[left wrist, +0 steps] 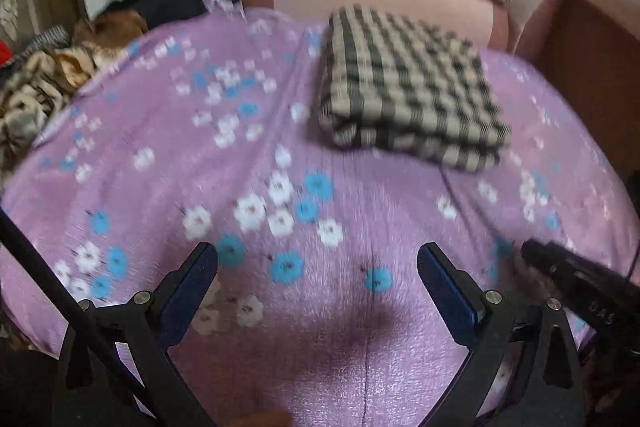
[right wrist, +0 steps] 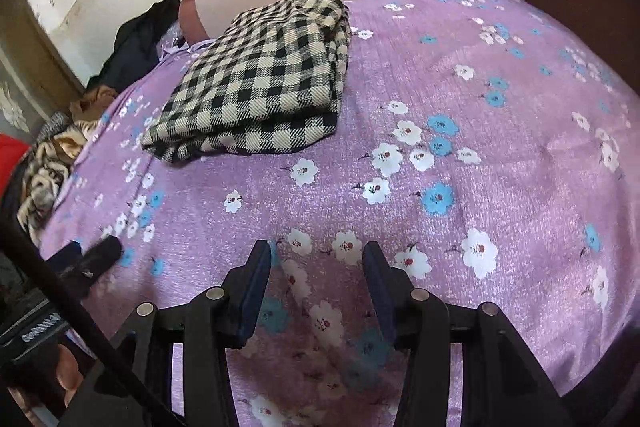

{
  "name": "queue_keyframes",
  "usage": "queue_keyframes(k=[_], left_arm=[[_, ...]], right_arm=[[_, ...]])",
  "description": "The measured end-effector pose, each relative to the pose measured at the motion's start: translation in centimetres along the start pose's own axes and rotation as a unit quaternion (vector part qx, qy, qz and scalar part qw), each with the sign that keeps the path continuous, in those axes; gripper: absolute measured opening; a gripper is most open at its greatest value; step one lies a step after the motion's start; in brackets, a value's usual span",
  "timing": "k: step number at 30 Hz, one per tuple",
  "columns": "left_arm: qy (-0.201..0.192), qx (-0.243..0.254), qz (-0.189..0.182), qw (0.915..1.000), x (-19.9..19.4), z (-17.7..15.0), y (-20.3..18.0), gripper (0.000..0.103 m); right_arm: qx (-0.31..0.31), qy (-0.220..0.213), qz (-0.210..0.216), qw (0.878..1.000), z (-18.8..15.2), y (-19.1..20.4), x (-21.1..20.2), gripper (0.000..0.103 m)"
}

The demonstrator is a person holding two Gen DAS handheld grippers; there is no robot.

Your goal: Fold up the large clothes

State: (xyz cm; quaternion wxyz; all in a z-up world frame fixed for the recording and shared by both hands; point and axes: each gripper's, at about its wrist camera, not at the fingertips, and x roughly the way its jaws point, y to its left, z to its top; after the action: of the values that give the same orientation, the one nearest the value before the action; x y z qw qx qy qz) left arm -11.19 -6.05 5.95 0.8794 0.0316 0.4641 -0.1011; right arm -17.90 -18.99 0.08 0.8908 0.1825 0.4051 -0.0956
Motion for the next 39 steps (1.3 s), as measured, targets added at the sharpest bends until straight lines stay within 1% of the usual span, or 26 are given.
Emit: queue_keyframes(k=[1, 3, 6, 7, 10, 15, 18, 21, 23, 25, 26, 29, 31, 33, 35, 37, 39], left_arm=[[0.008, 0.001, -0.001, 1.0000, 0.7, -0.2, 0.1, 0.100], [0.022, 0.002, 0.014, 0.9997, 1.8, -0.5, 0.2, 0.100], [0.055, 0.000, 0.020, 0.9983, 3.8, -0.8, 0.7, 0.100], [0.048, 0.004, 0.028, 0.9985, 3.7, -0.8, 0.6, 0.100], [0.049, 0.003, 0.040, 0.9980, 4.0, -1.0, 0.5, 0.103], [0.040, -0.014, 0.033, 0.9985, 4.1, -1.3, 1.2, 0.103], [0.038, -0.009, 0.030, 0.9988, 4.1, -1.3, 1.4, 0.103], [0.042, -0.015, 0.011, 0.9989, 4.1, -1.2, 2.0, 0.103], [0.034, -0.016, 0.005, 0.9993, 3.9, -1.4, 2.1, 0.103], [0.019, 0.008, 0.020, 0.9996, 3.8, -1.9, 1.5, 0.103], [0.017, 0.012, 0.023, 0.9995, 3.7, -2.1, 1.3, 0.103], [0.020, 0.010, 0.013, 0.9997, 3.4, -2.1, 1.1, 0.103], [0.012, 0.003, 0.005, 0.9999, 3.2, -2.0, 1.4, 0.103], [0.000, -0.012, 0.008, 0.9999, 2.6, -2.0, 1.6, 0.103], [-0.019, -0.010, 0.018, 0.9996, 1.6, -1.8, 1.6, 0.103], [-0.041, 0.000, 0.025, 0.9989, 0.4, -1.6, 1.3, 0.103], [-0.065, 0.008, 0.029, 0.9974, -0.9, -1.4, 0.9, 0.103]], right_arm=[[-0.007, -0.004, -0.005, 1.000, -0.1, 0.0, -0.1, 0.052], [-0.018, -0.009, -0.012, 1.000, -0.1, 0.3, 0.0, 0.052], [-0.024, -0.003, -0.013, 1.000, -0.2, 0.7, 0.5, 0.052], [-0.024, -0.001, -0.012, 1.000, -0.2, 0.8, 0.6, 0.052], [-0.029, 0.004, -0.015, 0.999, -0.3, 1.0, 1.0, 0.052], [-0.037, 0.002, -0.017, 0.999, -0.4, 1.2, 1.1, 0.053], [-0.036, 0.002, -0.016, 0.999, -0.3, 1.2, 1.2, 0.053], [-0.036, 0.003, -0.016, 0.999, -0.4, 1.2, 1.2, 0.053], [-0.036, 0.003, -0.016, 0.999, -0.4, 1.2, 1.2, 0.053], [-0.038, 0.003, -0.016, 0.999, -0.4, 1.3, 1.3, 0.054], [-0.040, 0.003, -0.017, 0.999, -0.4, 1.4, 1.3, 0.055], [-0.048, 0.000, -0.023, 0.999, -0.5, 1.8, 1.3, 0.056], [-0.053, -0.003, -0.025, 0.998, -0.5, 1.9, 1.3, 0.056], [-0.056, -0.009, -0.029, 0.998, -0.5, 2.0, 1.1, 0.056], [-0.064, -0.021, -0.039, 0.997, -0.5, 2.1, 0.7, 0.056], [-0.079, -0.038, -0.059, 0.994, -0.5, 2.5, 0.2, 0.056], [-0.096, -0.055, -0.090, 0.990, -0.6, 2.9, -0.1, 0.056]])
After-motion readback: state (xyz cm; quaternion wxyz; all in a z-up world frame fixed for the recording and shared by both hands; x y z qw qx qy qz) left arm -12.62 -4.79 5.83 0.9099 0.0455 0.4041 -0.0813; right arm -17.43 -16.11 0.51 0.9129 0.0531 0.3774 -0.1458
